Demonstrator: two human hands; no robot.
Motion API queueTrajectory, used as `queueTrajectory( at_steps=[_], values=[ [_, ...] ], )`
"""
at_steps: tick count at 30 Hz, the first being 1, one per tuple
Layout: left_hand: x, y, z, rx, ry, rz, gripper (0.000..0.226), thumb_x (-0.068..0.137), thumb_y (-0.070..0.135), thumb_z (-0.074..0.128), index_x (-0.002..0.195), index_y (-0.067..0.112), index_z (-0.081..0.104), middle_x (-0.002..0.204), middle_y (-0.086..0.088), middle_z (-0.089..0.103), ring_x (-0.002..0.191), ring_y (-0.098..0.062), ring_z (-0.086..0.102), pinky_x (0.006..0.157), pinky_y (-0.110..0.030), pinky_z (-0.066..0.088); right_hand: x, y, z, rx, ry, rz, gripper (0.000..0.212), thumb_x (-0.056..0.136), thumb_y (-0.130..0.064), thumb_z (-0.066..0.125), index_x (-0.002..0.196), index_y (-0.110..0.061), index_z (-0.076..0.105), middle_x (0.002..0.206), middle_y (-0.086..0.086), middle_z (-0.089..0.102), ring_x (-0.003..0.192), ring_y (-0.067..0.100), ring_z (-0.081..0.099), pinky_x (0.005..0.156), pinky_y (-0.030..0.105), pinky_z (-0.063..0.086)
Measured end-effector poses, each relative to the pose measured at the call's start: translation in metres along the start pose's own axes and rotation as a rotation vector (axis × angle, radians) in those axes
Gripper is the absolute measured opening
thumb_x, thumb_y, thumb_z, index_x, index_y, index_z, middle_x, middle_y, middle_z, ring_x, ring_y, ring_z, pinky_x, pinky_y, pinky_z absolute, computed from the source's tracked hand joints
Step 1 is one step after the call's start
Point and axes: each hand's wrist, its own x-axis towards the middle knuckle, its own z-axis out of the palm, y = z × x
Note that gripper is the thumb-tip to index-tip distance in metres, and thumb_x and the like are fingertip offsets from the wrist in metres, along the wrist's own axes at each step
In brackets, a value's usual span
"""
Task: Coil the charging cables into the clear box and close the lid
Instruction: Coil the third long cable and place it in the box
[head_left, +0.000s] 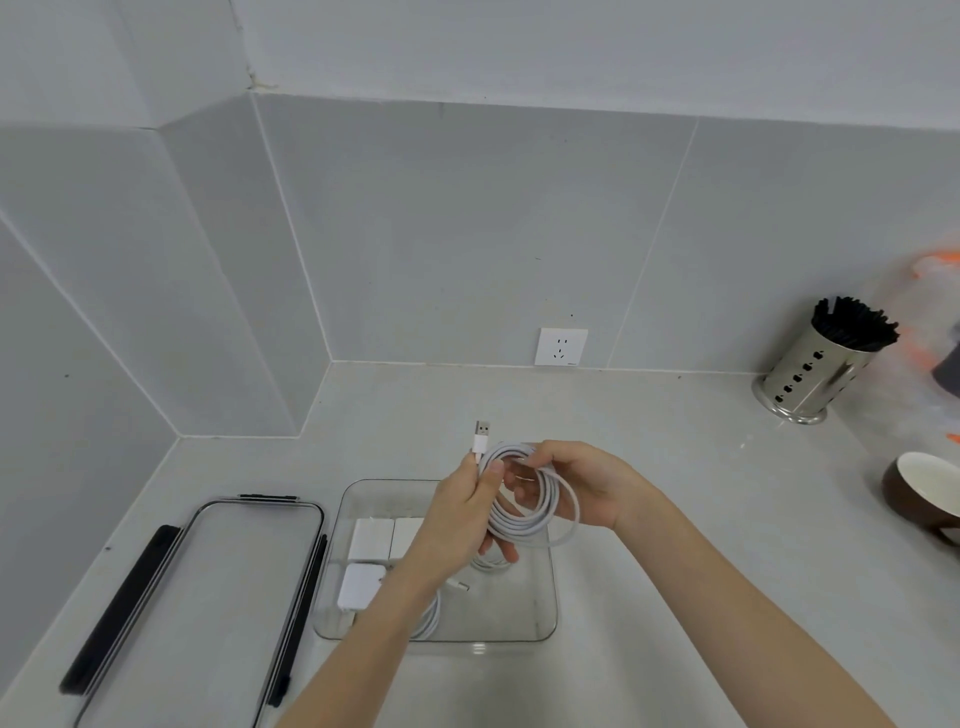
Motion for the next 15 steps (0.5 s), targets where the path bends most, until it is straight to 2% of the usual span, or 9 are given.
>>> queueTrajectory(
  at_steps=[2, 4, 6, 7, 9, 10, 13, 15],
  values=[
    [-0.002, 0.001, 0.0, 0.005, -0.021, 0.011, 0.03, 0.098, 0.028, 0.035, 0.094, 0.0, 0.046, 0.052, -0.004, 0.057, 0.032, -0.012, 0.054, 0.036, -0.025, 0.034, 0.003, -0.002, -0.002, 0.068, 0.05, -0.029, 0.025, 0.074, -0.012, 0.055, 0.093, 0.003, 0.062, 0.074, 0.012, 0.068, 0.064, 0.019, 0.064, 0.061, 0.026, 0.056],
    [-0.003, 0.001, 0.003, -0.012, -0.062, 0.018, 0.025, 0.098, 0.029, 0.035, 0.088, 0.009, 0.045, 0.065, -0.018, 0.061, 0.035, -0.015, 0.057, 0.036, -0.026, 0.034, 0.007, -0.003, -0.004, 0.126, 0.146, -0.079, 0.025, 0.083, -0.016, 0.052, 0.092, 0.003, 0.065, 0.081, 0.014, 0.067, 0.067, 0.022, 0.061, 0.066, 0.029, 0.054],
    [-0.004, 0.0, 0.006, -0.05, -0.094, 0.016, 0.023, 0.098, 0.028, 0.036, 0.081, 0.013, 0.041, 0.071, -0.024, 0.063, 0.036, -0.02, 0.058, 0.035, -0.025, 0.032, 0.011, -0.004, -0.003, 0.087, 0.278, -0.182, 0.015, 0.087, -0.007, 0.053, 0.088, 0.003, 0.065, 0.084, 0.015, 0.065, 0.065, 0.02, 0.062, 0.067, 0.028, 0.054],
    [-0.006, -0.001, 0.008, -0.068, -0.115, 0.012, 0.024, 0.098, 0.027, 0.036, 0.079, 0.012, 0.04, 0.068, -0.02, 0.065, 0.036, -0.02, 0.058, 0.034, -0.025, 0.03, 0.013, -0.005, -0.002, 0.079, 0.341, -0.244, 0.01, 0.086, 0.001, 0.054, 0.087, 0.003, 0.064, 0.083, 0.015, 0.064, 0.064, 0.02, 0.062, 0.064, 0.026, 0.055],
    [-0.011, 0.0, 0.012, -0.07, -0.178, 0.008, 0.026, 0.098, 0.026, 0.036, 0.079, 0.009, 0.041, 0.056, -0.007, 0.065, 0.036, -0.019, 0.057, 0.034, -0.023, 0.029, 0.014, -0.011, -0.004, 0.113, 0.447, -0.37, 0.013, 0.084, 0.011, 0.052, 0.089, 0.004, 0.062, 0.081, 0.015, 0.062, 0.067, 0.02, 0.06, 0.064, 0.025, 0.058],
    [-0.014, 0.0, 0.015, -0.052, -0.208, 0.012, 0.028, 0.098, 0.027, 0.036, 0.08, 0.007, 0.041, 0.053, -0.006, 0.063, 0.035, -0.018, 0.057, 0.033, -0.022, 0.028, 0.013, -0.016, -0.007, 0.148, 0.483, -0.423, 0.015, 0.085, 0.012, 0.051, 0.093, 0.004, 0.061, 0.081, 0.015, 0.061, 0.068, 0.02, 0.06, 0.064, 0.026, 0.059],
    [-0.016, -0.003, 0.018, -0.038, -0.214, 0.008, 0.026, 0.098, 0.029, 0.036, 0.085, 0.007, 0.041, 0.062, -0.013, 0.062, 0.036, -0.017, 0.057, 0.032, -0.02, 0.029, 0.004, -0.028, -0.015, 0.217, 0.514, -0.506, 0.023, 0.088, 0.009, 0.05, 0.106, -0.005, 0.053, 0.084, 0.013, 0.062, 0.068, 0.02, 0.061, 0.056, 0.028, 0.06],
    [-0.012, -0.005, 0.015, -0.06, -0.171, -0.037, 0.025, 0.098, 0.029, 0.036, 0.085, 0.008, 0.042, 0.06, -0.007, 0.063, 0.036, -0.018, 0.058, 0.032, -0.019, 0.029, -0.003, -0.03, -0.017, 0.107, 0.49, -0.519, 0.025, 0.089, 0.003, 0.052, 0.111, -0.009, 0.051, 0.087, 0.01, 0.065, 0.065, 0.017, 0.062, 0.051, 0.025, 0.057]
  ],
)
